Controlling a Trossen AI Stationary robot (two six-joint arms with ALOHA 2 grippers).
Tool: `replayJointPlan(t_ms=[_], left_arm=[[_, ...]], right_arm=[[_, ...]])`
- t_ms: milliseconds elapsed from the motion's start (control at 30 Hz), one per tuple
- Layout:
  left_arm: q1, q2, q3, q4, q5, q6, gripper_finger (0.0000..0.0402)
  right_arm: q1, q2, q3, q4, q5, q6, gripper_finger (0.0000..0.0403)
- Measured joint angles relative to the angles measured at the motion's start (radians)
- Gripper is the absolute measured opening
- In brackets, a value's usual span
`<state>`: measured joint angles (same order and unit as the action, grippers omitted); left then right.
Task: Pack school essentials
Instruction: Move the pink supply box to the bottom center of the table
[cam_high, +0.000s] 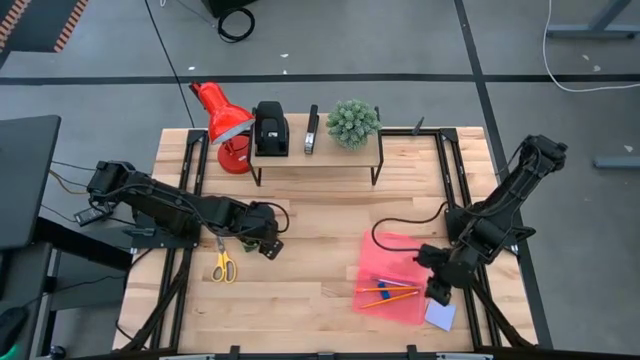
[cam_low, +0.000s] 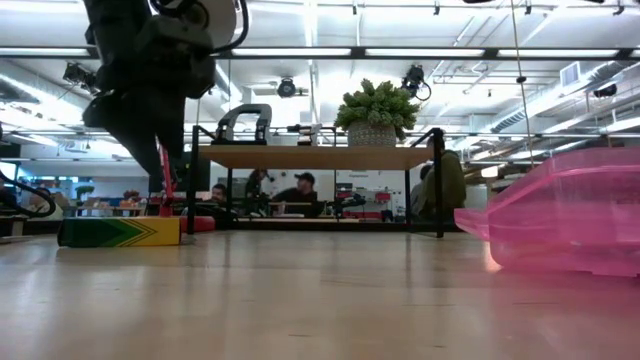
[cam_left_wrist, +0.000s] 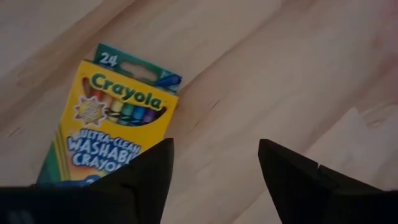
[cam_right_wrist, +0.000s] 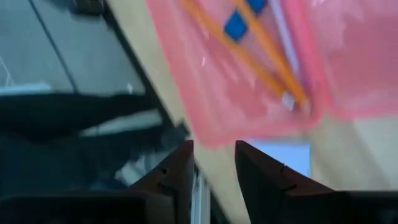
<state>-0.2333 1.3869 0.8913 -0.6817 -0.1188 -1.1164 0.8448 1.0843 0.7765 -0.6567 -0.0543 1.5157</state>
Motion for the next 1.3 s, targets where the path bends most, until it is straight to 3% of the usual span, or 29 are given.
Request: replayJointPlan(t_ms=[167, 367, 533, 833, 1033, 1300], left_arm=[[0.0, 0.0, 0.0, 0.029, 0.0, 0.0, 0.0234], [0.0, 0.0, 0.0, 0.062, 0.0, 0.0, 0.0231], [0.0, 0.0, 0.0, 0.11, -0.002, 0.002, 0.0227], [0.0, 0.0, 0.0, 0.149, -0.001, 0.002, 0.0214], [0.0, 0.0, 0.0, 0.148, 0.0, -0.007, 0.0203], [-0.002, 0.0, 0.0, 0.153, 0.0, -0.05, 0.0192]], right_arm=[[0.072, 0.0, 0.0, -0.013, -0.021, 0.102, 0.0176], [0.101, 0.02, 0.001, -0.179, -0.012, 0.189, 0.0226], [0.027, 0.082, 0.001, -0.188, 0.055, -0.029, 0.0225], [-0.189, 0.272, 0.001, -0.017, 0.06, -0.537, 0.0198], [-0.265, 0.37, 0.001, 0.01, 0.065, -0.637, 0.0185], [-0.294, 0.402, 0.001, 0.11, 0.108, -0.717, 0.0183]])
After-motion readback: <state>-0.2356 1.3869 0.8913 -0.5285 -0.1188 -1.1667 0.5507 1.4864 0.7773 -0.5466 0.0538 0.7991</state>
